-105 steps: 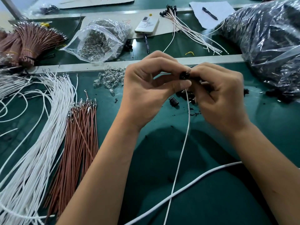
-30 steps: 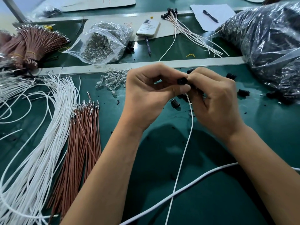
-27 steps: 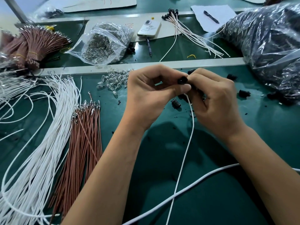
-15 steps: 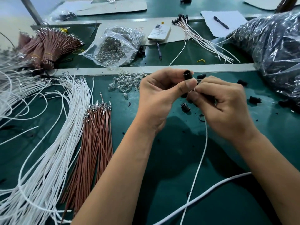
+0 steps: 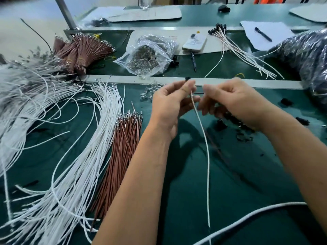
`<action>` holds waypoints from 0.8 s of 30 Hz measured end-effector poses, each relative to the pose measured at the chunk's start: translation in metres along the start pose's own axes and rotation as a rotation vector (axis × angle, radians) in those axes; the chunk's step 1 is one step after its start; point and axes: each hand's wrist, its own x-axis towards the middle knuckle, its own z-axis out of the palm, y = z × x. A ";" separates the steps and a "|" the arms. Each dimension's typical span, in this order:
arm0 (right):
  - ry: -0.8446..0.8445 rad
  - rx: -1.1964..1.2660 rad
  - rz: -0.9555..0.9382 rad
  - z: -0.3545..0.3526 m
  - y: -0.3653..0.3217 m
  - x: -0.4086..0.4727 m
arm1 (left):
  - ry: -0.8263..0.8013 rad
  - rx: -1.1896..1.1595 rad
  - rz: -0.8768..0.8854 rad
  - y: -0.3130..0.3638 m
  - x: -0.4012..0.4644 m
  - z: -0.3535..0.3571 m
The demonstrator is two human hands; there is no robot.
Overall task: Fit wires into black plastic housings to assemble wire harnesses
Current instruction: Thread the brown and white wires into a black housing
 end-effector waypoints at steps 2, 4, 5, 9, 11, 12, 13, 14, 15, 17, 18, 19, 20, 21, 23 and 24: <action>0.065 -0.132 -0.038 0.010 -0.004 0.030 | 0.073 -0.181 0.110 0.007 0.001 -0.010; 0.002 -0.393 -0.125 0.034 -0.014 0.053 | 0.091 -0.357 0.226 0.013 0.003 -0.021; -0.038 -0.464 -0.163 0.048 -0.019 0.061 | 0.086 -0.421 0.262 0.015 0.004 -0.026; -0.091 -0.502 -0.262 0.082 -0.030 0.072 | 0.076 -0.488 0.296 0.018 0.007 -0.034; -0.079 -0.528 -0.235 0.086 -0.029 0.075 | 0.064 -0.441 0.292 0.018 0.008 -0.035; -0.077 -0.538 -0.227 0.086 -0.030 0.075 | 0.054 -0.413 0.286 0.018 0.008 -0.035; -0.081 -0.541 -0.230 0.084 -0.029 0.074 | 0.038 -0.386 0.281 0.017 0.008 -0.035; -0.087 -0.545 -0.229 0.080 -0.028 0.073 | 0.018 -0.356 0.280 0.016 0.008 -0.035; -0.077 -0.550 -0.221 0.073 -0.026 0.069 | -0.014 -0.317 0.279 0.015 0.009 -0.035; 0.020 -0.544 -0.186 0.050 -0.019 0.056 | -0.088 -0.172 0.281 0.009 0.009 -0.032; 0.102 -0.511 -0.172 0.037 -0.013 0.045 | -0.131 -0.081 0.285 0.005 0.008 -0.029; 0.188 -0.453 -0.161 0.023 -0.008 0.032 | -0.178 -0.002 0.292 0.000 0.008 -0.024; 0.264 -0.377 -0.149 0.011 -0.003 0.018 | -0.223 0.061 0.297 -0.005 0.007 -0.019; 0.325 -0.293 -0.138 0.002 0.002 0.004 | -0.264 0.113 0.300 -0.010 0.006 -0.014; 0.411 -0.147 -0.150 -0.006 0.010 -0.020 | -0.328 0.202 0.304 -0.018 0.004 -0.006; 0.446 -0.100 -0.176 -0.007 0.013 -0.031 | -0.355 0.239 0.301 -0.021 0.003 -0.003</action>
